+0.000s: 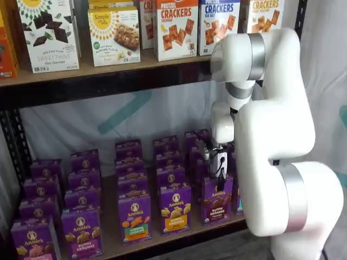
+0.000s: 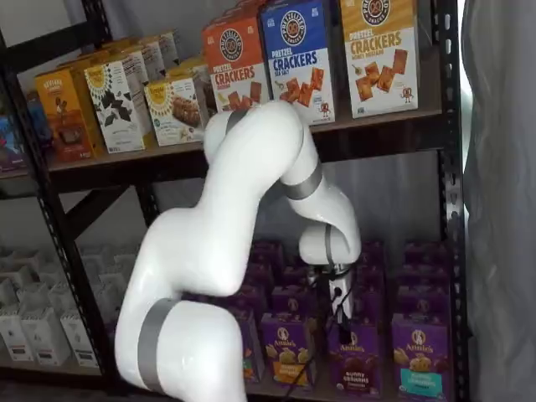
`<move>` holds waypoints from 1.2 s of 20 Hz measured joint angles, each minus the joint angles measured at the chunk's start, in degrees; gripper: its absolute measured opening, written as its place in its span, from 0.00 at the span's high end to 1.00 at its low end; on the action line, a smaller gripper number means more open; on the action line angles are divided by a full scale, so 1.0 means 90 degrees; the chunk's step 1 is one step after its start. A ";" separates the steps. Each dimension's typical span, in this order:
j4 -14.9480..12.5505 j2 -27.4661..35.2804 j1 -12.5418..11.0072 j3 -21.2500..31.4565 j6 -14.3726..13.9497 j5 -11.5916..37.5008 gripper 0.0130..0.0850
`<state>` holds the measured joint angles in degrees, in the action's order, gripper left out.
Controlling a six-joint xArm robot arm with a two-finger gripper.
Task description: Pick up the purple box with a brown patch in the center, on the bottom shelf, the fifth box from the left
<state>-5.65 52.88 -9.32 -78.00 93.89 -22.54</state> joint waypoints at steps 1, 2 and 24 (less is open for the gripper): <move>-0.0093 0.0052 -0.0010 -0.0049 -0.0074 0.0000 0.00; -0.0168 0.0102 -0.0018 -0.0097 -0.0134 0.0000 0.00; -0.0450 0.0616 0.0031 -0.0446 -0.0445 0.0263 0.22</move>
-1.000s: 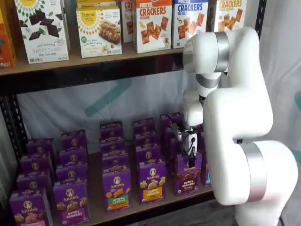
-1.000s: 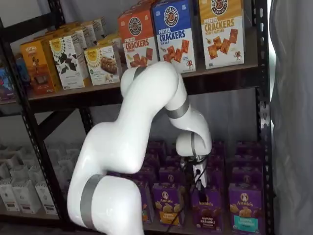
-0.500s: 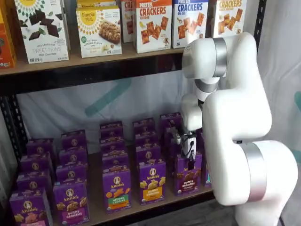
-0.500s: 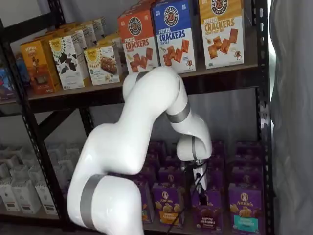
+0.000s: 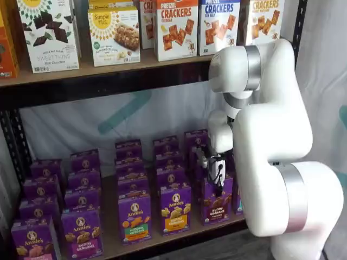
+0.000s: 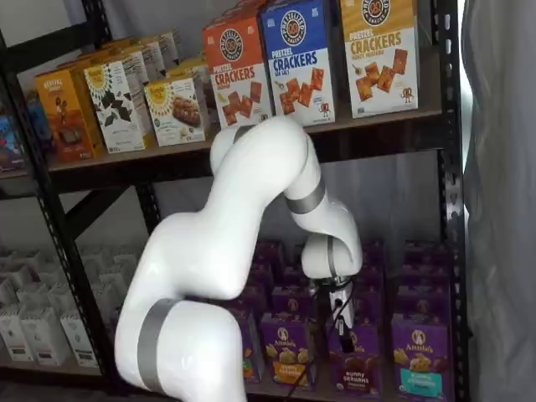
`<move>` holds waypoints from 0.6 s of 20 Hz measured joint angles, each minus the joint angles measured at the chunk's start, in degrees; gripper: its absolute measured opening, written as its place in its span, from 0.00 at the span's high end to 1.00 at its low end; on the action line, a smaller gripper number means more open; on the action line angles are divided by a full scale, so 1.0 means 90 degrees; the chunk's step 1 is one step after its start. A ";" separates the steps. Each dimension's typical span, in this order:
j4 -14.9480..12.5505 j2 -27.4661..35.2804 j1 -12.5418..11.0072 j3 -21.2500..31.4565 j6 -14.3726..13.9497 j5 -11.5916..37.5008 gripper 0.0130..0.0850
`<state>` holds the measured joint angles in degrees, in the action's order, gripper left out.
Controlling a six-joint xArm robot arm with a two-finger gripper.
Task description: Pick up the purple box with a brown patch in the center, on the bottom shelf, the fifth box from the left
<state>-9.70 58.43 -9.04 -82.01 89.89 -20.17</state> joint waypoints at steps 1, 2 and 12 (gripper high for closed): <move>0.0009 0.0000 0.0002 0.0005 0.0006 0.0013 0.28; 0.0017 0.0000 0.0004 0.0007 0.0012 0.0018 0.33; -0.0031 -0.0026 0.0013 0.0048 -0.0044 0.0059 0.50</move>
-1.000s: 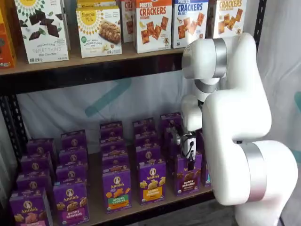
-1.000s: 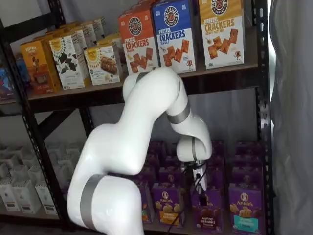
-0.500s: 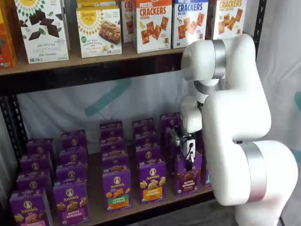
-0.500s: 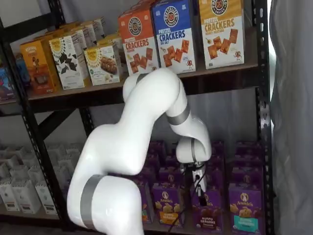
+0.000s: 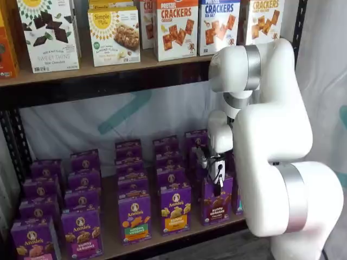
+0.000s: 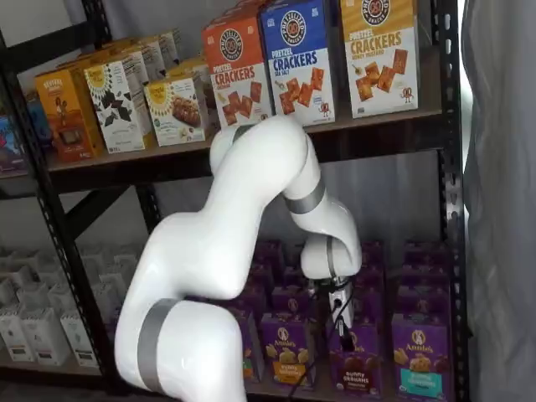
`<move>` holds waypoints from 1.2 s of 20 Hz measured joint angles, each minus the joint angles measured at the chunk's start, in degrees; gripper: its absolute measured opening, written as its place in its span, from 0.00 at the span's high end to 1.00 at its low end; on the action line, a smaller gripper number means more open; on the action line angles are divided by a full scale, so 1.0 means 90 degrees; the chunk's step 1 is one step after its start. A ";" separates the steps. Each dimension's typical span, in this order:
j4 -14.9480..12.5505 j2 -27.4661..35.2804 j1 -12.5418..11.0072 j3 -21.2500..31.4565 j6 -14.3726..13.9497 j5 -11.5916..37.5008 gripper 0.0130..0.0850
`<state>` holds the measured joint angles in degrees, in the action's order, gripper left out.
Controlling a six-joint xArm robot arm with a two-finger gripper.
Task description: Pick up the purple box with a brown patch in the center, on the bottom shelf, the fifth box from the left
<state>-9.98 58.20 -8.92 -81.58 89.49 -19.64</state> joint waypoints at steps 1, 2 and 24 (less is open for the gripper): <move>0.0010 -0.0004 0.0002 0.0002 0.0008 -0.0006 0.50; 0.0020 -0.0008 0.0003 0.0006 0.0015 -0.0009 0.56; -0.0058 -0.0345 -0.0040 0.0513 -0.0021 0.0176 0.72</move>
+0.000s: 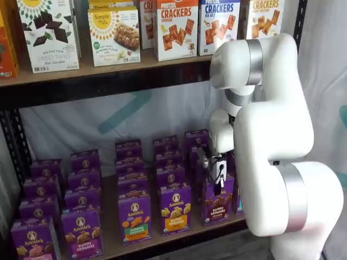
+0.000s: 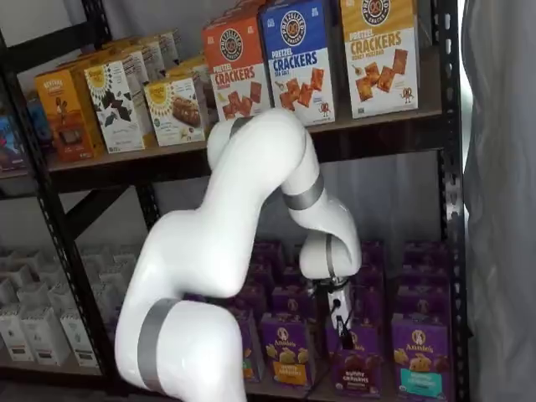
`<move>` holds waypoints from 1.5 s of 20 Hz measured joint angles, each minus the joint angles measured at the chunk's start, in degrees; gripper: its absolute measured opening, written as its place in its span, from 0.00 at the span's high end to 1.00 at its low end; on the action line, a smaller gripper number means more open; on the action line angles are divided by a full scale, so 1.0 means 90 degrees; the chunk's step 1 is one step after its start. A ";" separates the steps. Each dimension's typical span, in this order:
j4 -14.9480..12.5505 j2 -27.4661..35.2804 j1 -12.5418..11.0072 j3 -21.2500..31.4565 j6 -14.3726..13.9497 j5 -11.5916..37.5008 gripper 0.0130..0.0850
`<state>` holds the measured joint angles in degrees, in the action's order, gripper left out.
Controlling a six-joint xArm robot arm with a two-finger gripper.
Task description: Pick up the purple box with a brown patch in the center, on the bottom shelf, the fifth box from the left
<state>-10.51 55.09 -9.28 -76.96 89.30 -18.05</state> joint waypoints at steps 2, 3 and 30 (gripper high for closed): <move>0.0045 -0.0155 -0.0004 0.0182 0.0045 -0.0032 0.72; 0.0086 -0.0236 -0.0005 0.0282 0.0081 -0.0039 0.72; 0.0336 -0.3828 0.0255 0.3680 0.0053 -0.0536 0.72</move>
<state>-7.48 20.64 -6.99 -43.84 89.78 -22.88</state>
